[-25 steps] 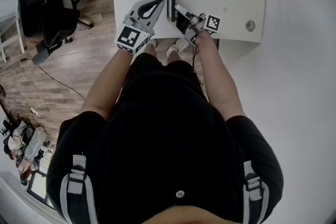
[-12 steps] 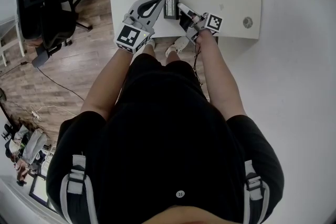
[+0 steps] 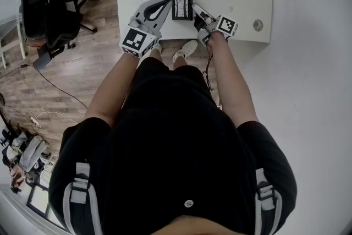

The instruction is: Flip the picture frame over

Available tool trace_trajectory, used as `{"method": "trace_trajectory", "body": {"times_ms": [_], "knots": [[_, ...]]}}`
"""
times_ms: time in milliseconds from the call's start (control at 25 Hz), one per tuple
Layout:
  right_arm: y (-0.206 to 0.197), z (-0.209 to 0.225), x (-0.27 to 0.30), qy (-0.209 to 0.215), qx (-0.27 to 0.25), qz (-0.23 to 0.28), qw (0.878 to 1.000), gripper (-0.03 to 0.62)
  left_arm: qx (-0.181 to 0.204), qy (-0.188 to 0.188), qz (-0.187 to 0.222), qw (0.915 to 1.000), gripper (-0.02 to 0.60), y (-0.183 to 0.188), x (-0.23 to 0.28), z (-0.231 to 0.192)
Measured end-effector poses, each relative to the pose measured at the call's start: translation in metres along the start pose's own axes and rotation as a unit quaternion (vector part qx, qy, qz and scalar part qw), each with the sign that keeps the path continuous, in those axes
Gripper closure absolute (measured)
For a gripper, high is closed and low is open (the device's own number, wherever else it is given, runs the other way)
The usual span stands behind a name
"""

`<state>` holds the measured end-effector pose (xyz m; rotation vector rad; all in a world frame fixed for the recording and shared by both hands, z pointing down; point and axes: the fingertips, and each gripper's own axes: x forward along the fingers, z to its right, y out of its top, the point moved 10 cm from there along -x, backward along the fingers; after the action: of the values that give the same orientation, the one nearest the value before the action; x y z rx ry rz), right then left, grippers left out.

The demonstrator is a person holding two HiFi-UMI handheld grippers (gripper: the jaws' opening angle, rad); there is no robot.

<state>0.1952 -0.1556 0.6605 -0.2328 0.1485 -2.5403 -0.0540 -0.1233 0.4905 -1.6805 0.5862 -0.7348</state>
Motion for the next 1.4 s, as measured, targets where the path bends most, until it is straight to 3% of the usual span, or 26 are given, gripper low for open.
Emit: {"method": "trace_trajectory", "body": {"times_ms": [600, 1040, 1400], "knots": [[-0.004, 0.011, -0.010, -0.088, -0.035, 0.008, 0.996, 0.542, -0.005, 0.013, 0.001, 0.9999, 0.577, 0.001, -0.017, -0.003], [-0.006, 0.005, -0.009, -0.098, -0.066, -0.016, 0.993, 0.542, -0.006, 0.020, 0.001, 0.9998, 0.577, 0.000, -0.022, 0.000], [-0.005, -0.053, -0.010, -0.088, -0.205, -0.076, 0.972, 0.542, -0.004, 0.018, -0.016, 0.9997, 0.577, 0.008, -0.020, 0.004]]}}
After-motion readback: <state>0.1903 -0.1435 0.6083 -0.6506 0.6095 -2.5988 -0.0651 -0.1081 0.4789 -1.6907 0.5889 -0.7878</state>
